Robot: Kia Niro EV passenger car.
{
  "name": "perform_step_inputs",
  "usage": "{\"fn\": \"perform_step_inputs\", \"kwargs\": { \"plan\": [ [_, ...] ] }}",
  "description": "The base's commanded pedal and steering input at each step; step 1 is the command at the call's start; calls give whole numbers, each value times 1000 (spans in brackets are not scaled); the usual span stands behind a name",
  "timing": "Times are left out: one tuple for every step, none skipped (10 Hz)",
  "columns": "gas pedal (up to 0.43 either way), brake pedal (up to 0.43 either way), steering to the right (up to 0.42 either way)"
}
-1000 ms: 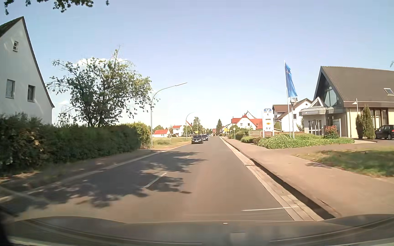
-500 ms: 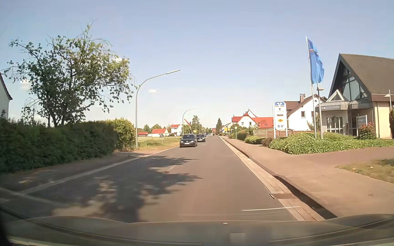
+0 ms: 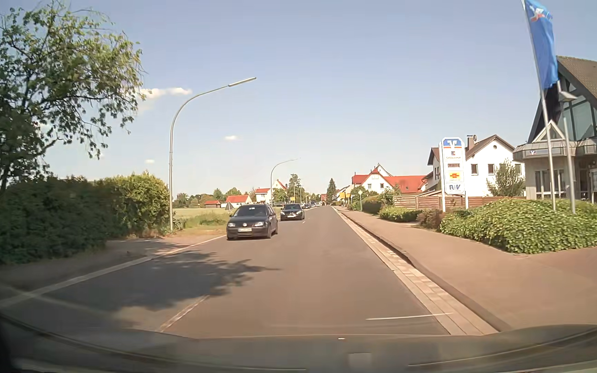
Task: Follow the waypoints while adhering to traffic rules and regulations
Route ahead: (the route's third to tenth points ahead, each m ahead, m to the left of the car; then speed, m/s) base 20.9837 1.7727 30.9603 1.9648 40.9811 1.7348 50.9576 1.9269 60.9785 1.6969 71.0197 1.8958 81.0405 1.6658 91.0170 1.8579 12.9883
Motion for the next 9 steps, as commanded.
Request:
{"fn": "perform_step_inputs", "kwargs": {
  "plan": [
    [138, 6, 2],
    [138, 6, 1],
    [138, 6, 1],
    [138, 6, 1],
    [138, 6, 1],
    [138, 6, 2],
    [138, 6, 2],
    [138, 6, 1],
    [138, 6, 1]
  ]
}}
